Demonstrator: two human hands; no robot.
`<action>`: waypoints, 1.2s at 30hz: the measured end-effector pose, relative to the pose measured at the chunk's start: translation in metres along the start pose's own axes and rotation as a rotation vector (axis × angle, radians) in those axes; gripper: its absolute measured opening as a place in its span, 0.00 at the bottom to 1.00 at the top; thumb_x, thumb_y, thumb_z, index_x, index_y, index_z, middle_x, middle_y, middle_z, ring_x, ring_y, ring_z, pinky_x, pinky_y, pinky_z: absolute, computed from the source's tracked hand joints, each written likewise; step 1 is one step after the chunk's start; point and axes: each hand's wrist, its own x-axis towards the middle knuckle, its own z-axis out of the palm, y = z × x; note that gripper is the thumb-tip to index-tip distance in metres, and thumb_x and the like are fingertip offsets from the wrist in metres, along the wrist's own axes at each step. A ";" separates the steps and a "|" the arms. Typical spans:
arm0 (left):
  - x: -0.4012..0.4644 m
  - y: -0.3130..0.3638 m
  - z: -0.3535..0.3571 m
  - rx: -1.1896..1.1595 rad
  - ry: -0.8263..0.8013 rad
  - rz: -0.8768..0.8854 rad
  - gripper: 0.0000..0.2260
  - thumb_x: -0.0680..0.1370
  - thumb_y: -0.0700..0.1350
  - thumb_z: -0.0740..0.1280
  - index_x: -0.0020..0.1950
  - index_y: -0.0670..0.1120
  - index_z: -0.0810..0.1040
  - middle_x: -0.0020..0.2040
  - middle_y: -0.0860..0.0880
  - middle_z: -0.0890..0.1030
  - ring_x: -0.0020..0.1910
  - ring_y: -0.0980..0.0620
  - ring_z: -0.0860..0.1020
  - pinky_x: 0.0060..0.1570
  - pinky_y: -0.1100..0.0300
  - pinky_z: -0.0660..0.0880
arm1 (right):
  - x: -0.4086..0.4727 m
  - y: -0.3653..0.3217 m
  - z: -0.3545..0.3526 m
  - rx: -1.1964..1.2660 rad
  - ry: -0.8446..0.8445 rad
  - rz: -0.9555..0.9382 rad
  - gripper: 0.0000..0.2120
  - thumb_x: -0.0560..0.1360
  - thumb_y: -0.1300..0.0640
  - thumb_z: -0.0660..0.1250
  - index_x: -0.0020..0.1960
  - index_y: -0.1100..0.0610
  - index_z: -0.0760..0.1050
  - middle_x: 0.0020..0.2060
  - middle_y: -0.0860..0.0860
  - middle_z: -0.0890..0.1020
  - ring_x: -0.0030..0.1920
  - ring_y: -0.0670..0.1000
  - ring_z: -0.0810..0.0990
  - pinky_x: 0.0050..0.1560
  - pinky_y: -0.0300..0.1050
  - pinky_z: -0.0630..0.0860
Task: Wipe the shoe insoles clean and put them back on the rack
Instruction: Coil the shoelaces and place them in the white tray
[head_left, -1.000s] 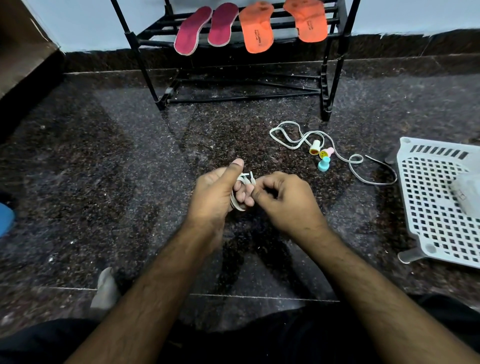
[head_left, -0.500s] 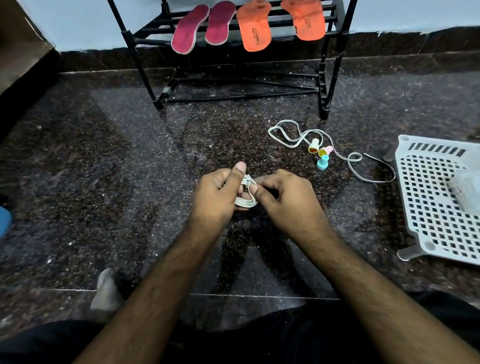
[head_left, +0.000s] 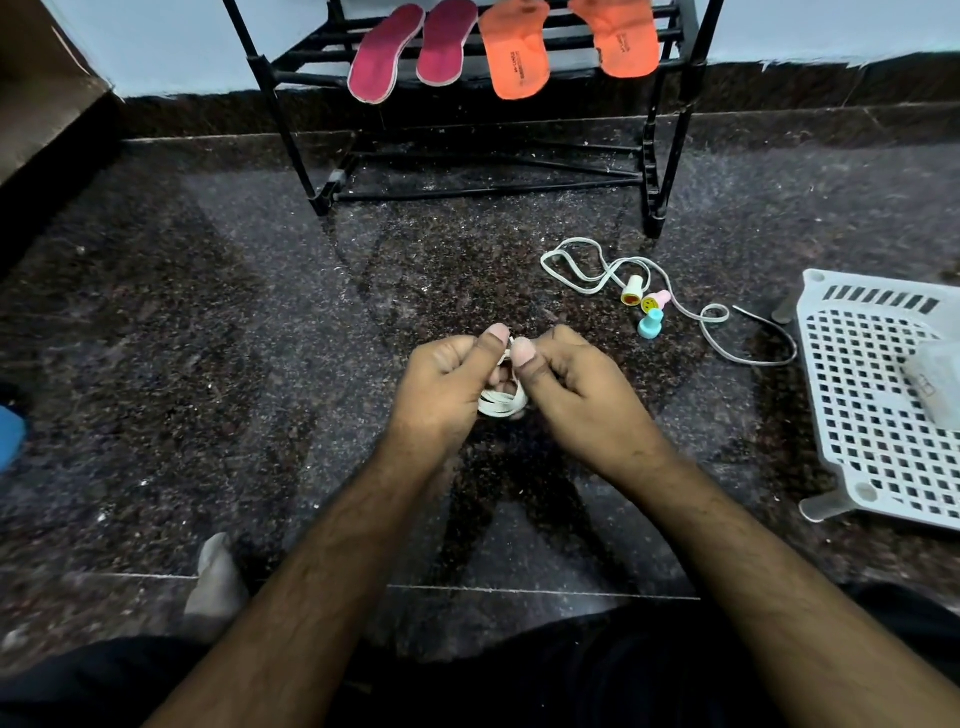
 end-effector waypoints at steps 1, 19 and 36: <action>0.000 0.000 0.000 0.003 -0.001 0.005 0.18 0.82 0.46 0.65 0.34 0.41 0.73 0.31 0.41 0.76 0.26 0.49 0.75 0.35 0.57 0.75 | 0.000 0.000 0.000 0.035 -0.007 0.007 0.19 0.83 0.47 0.57 0.37 0.47 0.76 0.38 0.52 0.74 0.41 0.43 0.73 0.45 0.40 0.70; -0.007 0.000 0.009 -0.126 -0.129 -0.172 0.21 0.81 0.56 0.61 0.55 0.40 0.82 0.48 0.39 0.84 0.45 0.48 0.82 0.50 0.49 0.82 | 0.006 0.011 -0.022 -0.147 0.124 0.044 0.05 0.76 0.48 0.71 0.49 0.46 0.86 0.40 0.46 0.81 0.43 0.44 0.80 0.48 0.44 0.77; -0.046 -0.010 0.116 -0.267 -0.067 -0.120 0.08 0.79 0.34 0.68 0.58 0.38 0.78 0.47 0.42 0.85 0.36 0.54 0.82 0.39 0.61 0.82 | -0.061 0.016 -0.129 -0.139 0.276 0.378 0.09 0.75 0.46 0.71 0.45 0.50 0.85 0.35 0.46 0.85 0.36 0.43 0.81 0.47 0.45 0.80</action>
